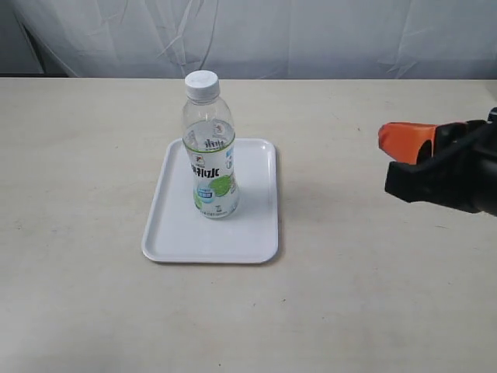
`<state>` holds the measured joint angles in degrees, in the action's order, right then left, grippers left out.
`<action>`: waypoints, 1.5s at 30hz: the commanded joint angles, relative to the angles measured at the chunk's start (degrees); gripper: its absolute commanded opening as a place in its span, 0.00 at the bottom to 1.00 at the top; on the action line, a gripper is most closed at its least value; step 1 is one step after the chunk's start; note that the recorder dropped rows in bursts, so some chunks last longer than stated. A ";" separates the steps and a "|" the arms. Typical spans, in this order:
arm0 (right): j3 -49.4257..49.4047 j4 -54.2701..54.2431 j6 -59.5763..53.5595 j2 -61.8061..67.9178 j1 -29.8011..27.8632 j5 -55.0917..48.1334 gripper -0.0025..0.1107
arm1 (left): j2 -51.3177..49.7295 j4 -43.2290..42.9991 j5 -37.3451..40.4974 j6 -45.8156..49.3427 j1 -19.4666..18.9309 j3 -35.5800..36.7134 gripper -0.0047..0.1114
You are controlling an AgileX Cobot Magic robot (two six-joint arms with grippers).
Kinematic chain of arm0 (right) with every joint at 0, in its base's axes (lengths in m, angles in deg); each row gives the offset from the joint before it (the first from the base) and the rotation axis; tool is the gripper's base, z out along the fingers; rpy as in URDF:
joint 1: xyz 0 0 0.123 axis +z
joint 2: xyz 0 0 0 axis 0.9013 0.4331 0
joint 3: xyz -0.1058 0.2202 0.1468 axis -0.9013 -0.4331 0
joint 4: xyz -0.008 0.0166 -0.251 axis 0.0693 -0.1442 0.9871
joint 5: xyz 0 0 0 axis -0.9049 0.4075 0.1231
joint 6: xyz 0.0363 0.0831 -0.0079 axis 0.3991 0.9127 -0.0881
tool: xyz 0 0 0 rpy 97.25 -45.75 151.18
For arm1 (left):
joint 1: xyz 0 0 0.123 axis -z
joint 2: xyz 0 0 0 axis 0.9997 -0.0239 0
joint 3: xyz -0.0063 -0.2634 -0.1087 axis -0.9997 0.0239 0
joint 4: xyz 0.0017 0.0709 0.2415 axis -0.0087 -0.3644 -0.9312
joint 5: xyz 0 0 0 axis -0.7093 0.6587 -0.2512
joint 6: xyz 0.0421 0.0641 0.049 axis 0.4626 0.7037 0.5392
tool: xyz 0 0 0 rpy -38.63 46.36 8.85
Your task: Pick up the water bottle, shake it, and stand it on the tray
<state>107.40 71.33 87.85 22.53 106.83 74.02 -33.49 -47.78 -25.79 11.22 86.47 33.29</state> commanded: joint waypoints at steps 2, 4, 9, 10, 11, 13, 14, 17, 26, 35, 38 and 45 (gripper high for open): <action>-2.86 -1.40 -0.72 -15.67 -5.12 0.65 0.03 | 0.24 0.52 -0.79 -0.38 -0.05 0.13 0.04; -4.51 -9.86 0.00 -24.44 -10.33 -0.64 0.03 | 0.24 0.52 -0.79 -0.38 -0.05 0.13 0.04; -13.91 -10.68 0.00 -42.85 -20.26 -7.03 0.03 | 0.24 0.52 -0.79 -0.38 -0.05 0.13 0.04; -15.27 -10.68 0.00 -43.90 -21.47 -7.03 0.03 | 0.24 0.52 -0.79 -0.38 -0.05 0.13 0.04; -17.94 -10.68 0.00 -45.18 -23.57 -7.03 0.03 | 0.24 0.52 -0.79 -0.38 -0.05 0.13 0.04; -22.60 -12.71 0.00 -45.75 -25.88 -6.34 0.03 | 0.24 0.52 -0.79 -0.38 -0.05 0.13 0.04; -24.06 -13.80 0.00 -45.75 -26.32 -5.18 0.03 | 0.24 0.52 -0.79 -0.38 -0.05 0.13 0.04; -26.41 -15.30 0.08 -45.75 -26.45 -0.52 0.03 | 0.24 0.52 -0.79 -0.38 -0.05 0.13 0.04; -26.41 -15.17 -0.43 -45.75 -26.45 -5.02 0.03 | 0.24 0.52 -0.79 -0.38 -0.05 0.13 0.04; -26.41 -15.17 -0.43 -45.75 -26.45 -5.02 0.03 | 0.24 0.52 -0.79 -0.38 -0.05 0.13 0.04; -26.41 -15.17 -0.43 -45.75 -26.45 -5.02 0.03 | 0.24 0.52 -0.79 -0.38 -0.05 0.13 0.04; -26.41 -15.17 -0.43 -45.75 -26.45 -5.02 0.03 | 0.24 0.52 -0.79 -0.38 -0.05 0.13 0.04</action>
